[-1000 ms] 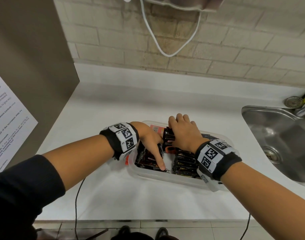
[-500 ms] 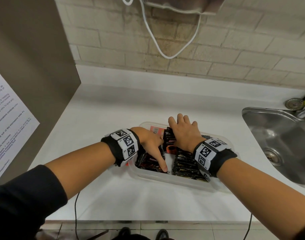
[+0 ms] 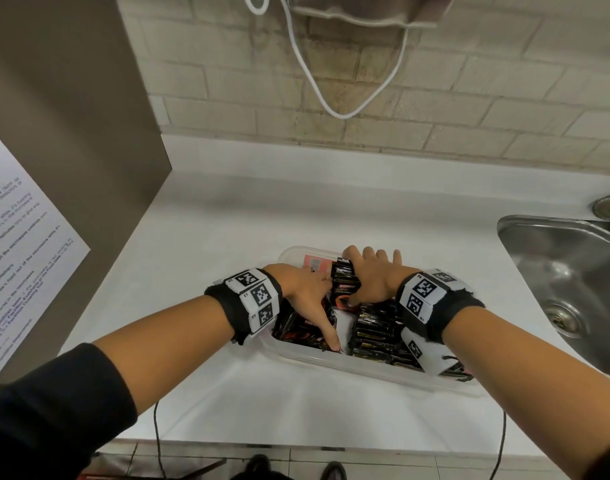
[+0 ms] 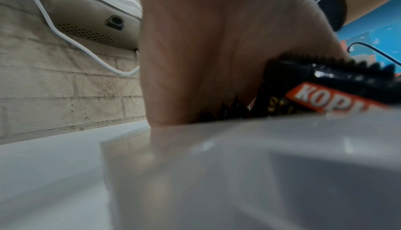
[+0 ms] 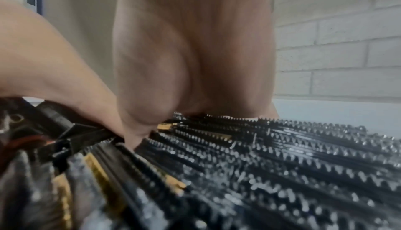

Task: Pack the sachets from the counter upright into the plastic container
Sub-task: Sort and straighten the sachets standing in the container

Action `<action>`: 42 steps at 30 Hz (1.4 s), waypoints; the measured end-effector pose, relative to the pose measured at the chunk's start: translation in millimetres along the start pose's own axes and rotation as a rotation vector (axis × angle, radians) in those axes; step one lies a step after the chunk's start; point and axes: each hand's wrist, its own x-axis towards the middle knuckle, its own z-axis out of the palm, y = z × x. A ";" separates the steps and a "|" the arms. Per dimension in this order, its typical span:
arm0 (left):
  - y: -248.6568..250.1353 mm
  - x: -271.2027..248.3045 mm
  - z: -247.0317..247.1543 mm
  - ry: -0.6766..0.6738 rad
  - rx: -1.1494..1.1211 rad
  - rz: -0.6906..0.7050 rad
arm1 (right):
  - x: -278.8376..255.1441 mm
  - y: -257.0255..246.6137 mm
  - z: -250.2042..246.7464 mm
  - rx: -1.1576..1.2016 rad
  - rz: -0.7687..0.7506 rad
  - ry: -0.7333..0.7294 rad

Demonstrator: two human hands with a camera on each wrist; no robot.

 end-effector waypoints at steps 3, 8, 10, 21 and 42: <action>1.5 -0.2 1.7 0.005 -0.005 -0.012 | 1.6 4.4 -3.0 0.002 -0.022 -0.033; 3.3 0.3 1.3 0.031 -0.094 -0.028 | 7.3 10.5 -7.3 0.016 -0.078 -0.042; 4.9 1.7 1.6 0.051 -0.147 -0.034 | 11.1 13.3 -8.4 0.017 -0.107 -0.034; 23.0 9.9 -2.6 0.131 -0.317 -0.079 | 36.5 33.6 -28.4 0.013 -0.284 -0.082; 14.4 4.4 -27.2 -0.089 -0.056 -0.088 | 0.2 37.8 -49.8 0.286 -0.436 0.194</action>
